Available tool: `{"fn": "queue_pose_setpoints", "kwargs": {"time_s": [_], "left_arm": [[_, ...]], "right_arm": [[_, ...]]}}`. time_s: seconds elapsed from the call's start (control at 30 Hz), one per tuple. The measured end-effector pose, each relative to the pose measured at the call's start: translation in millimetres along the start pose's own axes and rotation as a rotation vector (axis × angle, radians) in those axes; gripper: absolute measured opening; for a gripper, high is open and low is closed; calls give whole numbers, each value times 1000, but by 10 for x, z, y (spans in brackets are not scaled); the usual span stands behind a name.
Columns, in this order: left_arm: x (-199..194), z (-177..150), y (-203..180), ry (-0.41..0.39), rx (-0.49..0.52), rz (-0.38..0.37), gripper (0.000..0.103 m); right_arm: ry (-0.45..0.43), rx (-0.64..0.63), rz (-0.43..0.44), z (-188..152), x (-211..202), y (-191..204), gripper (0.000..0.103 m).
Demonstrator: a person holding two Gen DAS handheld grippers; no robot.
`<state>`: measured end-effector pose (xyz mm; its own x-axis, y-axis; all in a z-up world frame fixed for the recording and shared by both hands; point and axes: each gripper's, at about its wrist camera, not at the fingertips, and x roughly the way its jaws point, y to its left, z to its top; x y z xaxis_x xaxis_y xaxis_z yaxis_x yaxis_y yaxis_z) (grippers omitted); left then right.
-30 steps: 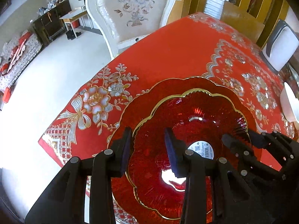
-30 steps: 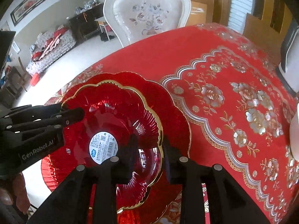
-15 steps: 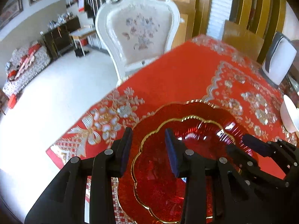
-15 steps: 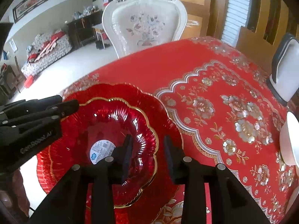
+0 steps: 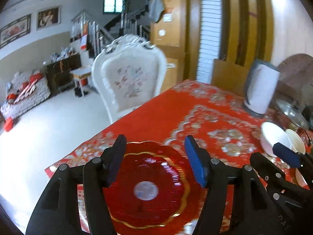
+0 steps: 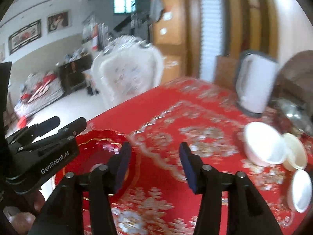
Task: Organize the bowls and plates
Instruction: 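Move the left gripper across the table to the green plastic bowl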
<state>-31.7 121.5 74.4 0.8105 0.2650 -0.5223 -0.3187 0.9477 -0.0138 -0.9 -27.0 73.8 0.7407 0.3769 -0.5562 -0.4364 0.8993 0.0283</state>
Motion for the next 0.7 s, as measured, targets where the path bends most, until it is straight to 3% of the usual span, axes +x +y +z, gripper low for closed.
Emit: {"fn": "queue_pose_setpoints", "kwargs": {"time_s": [0.33,0.7], "left_arm": [[-209,-33,-914,0,105,-147,62],[-286,-86,-1561,9,191,-204,62]], "right_arm": [[-41,108,-146,-147,-430,-721,56],[-33,211,-239,-346,-707,-1300,56]]}}
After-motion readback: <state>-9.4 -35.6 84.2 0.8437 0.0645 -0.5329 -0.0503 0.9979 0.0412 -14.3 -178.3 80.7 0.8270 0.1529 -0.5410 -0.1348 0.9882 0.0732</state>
